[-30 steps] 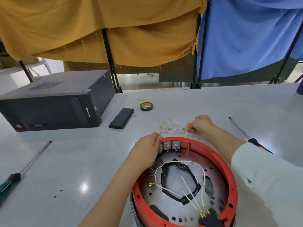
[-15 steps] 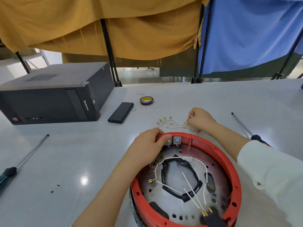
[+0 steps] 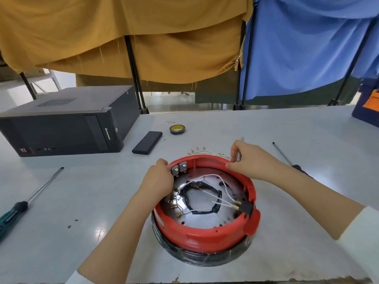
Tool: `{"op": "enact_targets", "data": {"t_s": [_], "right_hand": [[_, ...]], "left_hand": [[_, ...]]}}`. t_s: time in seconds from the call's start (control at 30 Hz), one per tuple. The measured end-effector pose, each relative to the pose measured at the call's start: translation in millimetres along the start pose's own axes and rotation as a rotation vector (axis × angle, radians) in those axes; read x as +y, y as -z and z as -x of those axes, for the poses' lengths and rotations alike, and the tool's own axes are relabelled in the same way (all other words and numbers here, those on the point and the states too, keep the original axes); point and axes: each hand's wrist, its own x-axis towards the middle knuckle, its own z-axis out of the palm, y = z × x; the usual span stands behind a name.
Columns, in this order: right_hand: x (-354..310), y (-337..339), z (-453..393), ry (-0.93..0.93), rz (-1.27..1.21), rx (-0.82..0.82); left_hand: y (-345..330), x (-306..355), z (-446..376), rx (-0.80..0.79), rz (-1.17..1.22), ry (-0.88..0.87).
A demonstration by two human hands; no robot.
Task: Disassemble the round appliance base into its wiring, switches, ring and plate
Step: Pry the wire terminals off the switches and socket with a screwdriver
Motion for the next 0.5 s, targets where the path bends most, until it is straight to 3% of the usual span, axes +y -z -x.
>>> {"op": "enact_targets", "data": {"t_s": [0.1,0.27,0.4,0.5], "right_hand": [[-5.8,-4.1,6.4,0.008,0.078,-0.063],[-7.9,-11.6,7.0,0.058,0.156,0.001],[-10.4,-15.9,0.9,0.104,0.097,0.001],[-13.9,-21.5,-2.5,0.145,0.028,-0.003]], "left_hand": [[2.7,-2.4,13.9,-0.042,-0.140,0.003],[21.9,-2.4,27.8,-0.119,-0.272,0.051],[28.9,8.1,20.5,-0.043,-0.294,-0.185],[20.1,21.4,9.1,-0.088,-0.215,-0.336]]}}
